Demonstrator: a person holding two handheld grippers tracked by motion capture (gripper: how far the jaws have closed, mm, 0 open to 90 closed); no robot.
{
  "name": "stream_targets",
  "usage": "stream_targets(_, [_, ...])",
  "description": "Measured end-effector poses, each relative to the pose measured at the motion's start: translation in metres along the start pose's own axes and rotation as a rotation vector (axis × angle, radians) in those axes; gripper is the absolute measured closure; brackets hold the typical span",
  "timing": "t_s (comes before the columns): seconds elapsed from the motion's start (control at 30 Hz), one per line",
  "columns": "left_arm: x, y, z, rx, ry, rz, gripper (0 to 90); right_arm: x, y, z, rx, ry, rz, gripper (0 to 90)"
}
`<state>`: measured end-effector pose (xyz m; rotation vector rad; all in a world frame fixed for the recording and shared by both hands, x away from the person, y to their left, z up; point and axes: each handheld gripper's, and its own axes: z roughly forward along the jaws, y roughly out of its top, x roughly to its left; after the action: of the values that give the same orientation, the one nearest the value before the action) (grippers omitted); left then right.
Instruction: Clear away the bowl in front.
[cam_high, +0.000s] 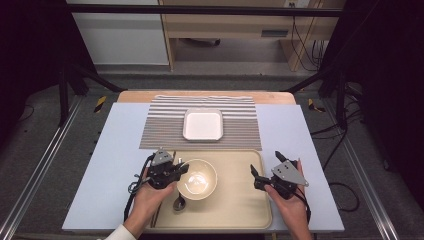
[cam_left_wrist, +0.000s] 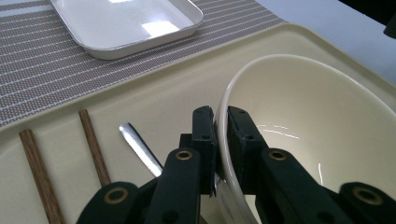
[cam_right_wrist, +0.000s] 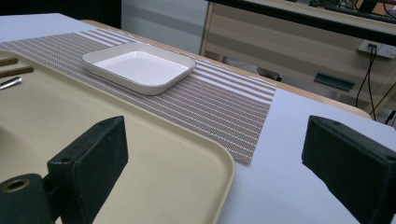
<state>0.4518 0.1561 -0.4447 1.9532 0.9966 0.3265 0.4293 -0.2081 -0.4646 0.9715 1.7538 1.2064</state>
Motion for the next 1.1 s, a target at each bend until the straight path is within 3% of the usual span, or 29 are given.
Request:
stream_targets(0.43, [0.0004, -0.0057, -0.0022, 0.011, -0.018, -0.008, 81.7, 0.0001, -0.0002, 0.0001, 0.002, 0.0, -0.002, 6.6])
stream_targets(0.9, [0.0075, -0.004, 0.0042, 0.082, -0.06, -0.01, 82.2, 0.0008, -0.0004, 0.0009, 0.002, 0.003, -0.007, 6.6])
stream_targets(1.1, [0.006, -0.0042, 0.005, 0.082, -0.071, -0.01, 82.1, 0.0017, -0.0002, 0.0011, 0.004, 0.005, -0.007, 6.6])
